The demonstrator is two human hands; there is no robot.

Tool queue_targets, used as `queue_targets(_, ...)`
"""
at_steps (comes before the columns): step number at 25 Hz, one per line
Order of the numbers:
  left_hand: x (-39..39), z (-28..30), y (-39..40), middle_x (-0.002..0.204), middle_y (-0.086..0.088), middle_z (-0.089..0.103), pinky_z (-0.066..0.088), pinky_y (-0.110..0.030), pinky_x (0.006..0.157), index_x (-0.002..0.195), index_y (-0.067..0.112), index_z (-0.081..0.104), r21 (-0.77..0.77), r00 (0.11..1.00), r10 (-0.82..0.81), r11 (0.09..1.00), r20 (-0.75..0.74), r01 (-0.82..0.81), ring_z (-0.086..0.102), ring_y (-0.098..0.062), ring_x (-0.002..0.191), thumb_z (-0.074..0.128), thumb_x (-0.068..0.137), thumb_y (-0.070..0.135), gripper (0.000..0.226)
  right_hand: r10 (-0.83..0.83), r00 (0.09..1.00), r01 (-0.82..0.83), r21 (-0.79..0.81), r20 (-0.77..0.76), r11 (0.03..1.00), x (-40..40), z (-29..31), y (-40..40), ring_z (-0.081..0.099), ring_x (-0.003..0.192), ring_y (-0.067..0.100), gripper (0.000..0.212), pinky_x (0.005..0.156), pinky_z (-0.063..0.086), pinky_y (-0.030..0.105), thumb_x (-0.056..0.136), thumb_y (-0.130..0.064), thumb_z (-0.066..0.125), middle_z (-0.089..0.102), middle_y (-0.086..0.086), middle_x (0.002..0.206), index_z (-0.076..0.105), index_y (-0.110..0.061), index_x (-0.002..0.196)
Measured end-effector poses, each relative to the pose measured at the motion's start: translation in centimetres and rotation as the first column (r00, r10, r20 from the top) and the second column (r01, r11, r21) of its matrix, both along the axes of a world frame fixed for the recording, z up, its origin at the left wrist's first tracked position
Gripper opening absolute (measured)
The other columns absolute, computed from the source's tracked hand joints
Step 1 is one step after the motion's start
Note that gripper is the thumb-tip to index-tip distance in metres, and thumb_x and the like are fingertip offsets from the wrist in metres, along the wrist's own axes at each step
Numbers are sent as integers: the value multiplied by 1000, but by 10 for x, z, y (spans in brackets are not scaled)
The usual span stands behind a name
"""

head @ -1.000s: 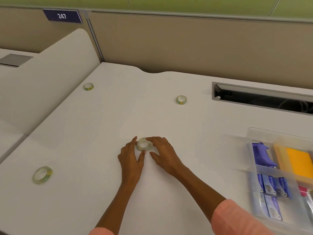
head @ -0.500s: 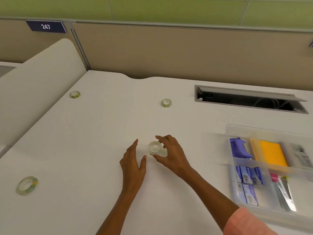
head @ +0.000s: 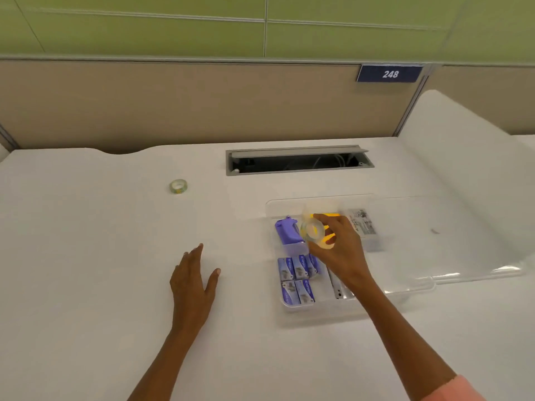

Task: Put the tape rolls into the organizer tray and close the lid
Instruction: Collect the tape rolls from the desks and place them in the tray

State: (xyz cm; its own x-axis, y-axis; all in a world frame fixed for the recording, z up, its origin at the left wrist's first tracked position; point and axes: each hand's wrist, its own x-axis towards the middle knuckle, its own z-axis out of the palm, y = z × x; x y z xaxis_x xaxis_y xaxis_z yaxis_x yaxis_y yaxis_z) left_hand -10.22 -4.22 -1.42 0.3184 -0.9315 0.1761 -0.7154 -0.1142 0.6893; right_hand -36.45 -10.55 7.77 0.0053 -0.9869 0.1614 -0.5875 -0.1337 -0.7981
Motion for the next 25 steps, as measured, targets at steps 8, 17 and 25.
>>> queue_targets(8,-32,-13,-9,152,-13,23,2,-44,118,141,16,22,70,996,-57,996,73,51,6,-28,144,47,89,33,60,-242,962,255,98,-126,962,-109,-18,5,58,90,26,58,81,47,31,68,-5,77,55,20,117,55,-10,121)
queue_targets(17,-32,-18,-7,153,-14,22,6,-43,119,141,14,21,133,977,-62,990,202,36,9,-29,143,43,91,37,60,-259,901,364,282,-348,887,-112,-49,-10,55,109,40,42,89,44,42,75,-14,72,59,26,118,59,2,111)
queue_targets(25,-31,-18,-7,153,-14,20,4,-42,119,142,14,19,129,964,-79,991,254,47,10,-28,143,8,80,71,84,-185,898,315,289,-400,904,-112,-53,-20,57,107,40,38,87,45,41,77,-13,69,63,27,113,61,5,109)
